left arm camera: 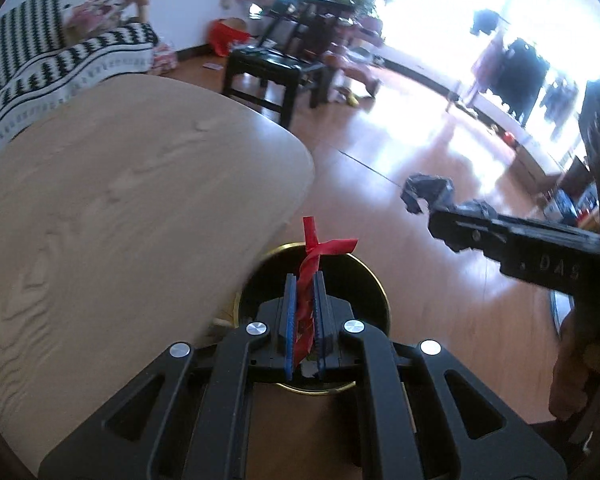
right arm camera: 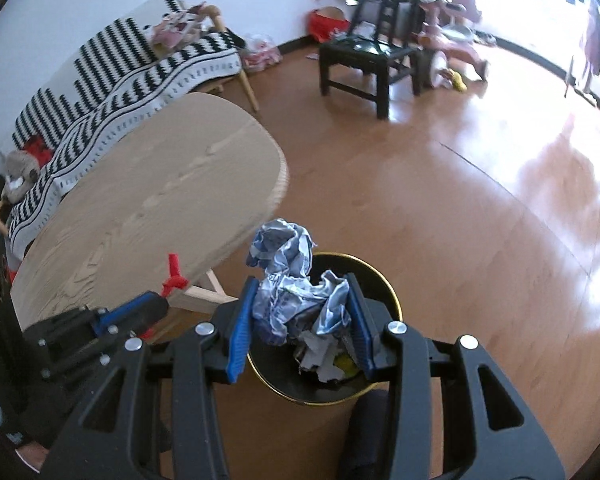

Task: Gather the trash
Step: 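Carry the cloth and red ribbon over the bin and open both tools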

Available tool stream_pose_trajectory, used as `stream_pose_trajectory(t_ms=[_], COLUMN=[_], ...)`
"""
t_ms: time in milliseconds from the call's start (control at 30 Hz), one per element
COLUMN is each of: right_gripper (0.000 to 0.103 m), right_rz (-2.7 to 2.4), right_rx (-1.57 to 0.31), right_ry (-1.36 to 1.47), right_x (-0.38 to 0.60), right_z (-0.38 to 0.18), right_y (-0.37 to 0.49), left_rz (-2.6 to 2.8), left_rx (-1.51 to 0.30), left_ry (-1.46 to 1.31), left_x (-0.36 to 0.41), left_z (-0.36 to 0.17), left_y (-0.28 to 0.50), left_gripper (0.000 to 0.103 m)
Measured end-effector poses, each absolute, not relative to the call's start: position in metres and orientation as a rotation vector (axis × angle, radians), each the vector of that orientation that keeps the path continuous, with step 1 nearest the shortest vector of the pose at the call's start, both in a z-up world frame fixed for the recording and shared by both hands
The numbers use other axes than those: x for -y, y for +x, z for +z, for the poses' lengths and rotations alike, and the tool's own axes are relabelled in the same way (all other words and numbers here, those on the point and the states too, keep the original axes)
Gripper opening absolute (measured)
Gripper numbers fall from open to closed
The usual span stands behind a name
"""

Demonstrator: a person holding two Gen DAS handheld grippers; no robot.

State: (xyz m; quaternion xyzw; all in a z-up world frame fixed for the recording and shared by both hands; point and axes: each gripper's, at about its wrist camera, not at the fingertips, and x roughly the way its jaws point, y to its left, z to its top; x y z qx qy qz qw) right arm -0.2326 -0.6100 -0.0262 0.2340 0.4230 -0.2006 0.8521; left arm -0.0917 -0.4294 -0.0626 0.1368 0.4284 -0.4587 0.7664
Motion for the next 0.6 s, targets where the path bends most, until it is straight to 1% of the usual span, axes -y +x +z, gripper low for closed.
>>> stream_pose_trajectory(t_ms=[300,600], right_gripper=[0.043,0.043], right_rz=[-0.419,-0.420], right_rx=[-0.911,-0.914], right_ry=[0.539,0.552], right_x=[0.618,0.624], right_z=[-0.033,-0.034], right_y=[-0.234,-0.234], left_rz=[-1.041,-1.044], left_rx=[-0.981,-0.998], left_ry=[0.315,0.305], left_x=[0.448,0.448], left_z=[-0.085,-0.091], left_y=[-0.093,-0.087], left_gripper=[0.007,0.007])
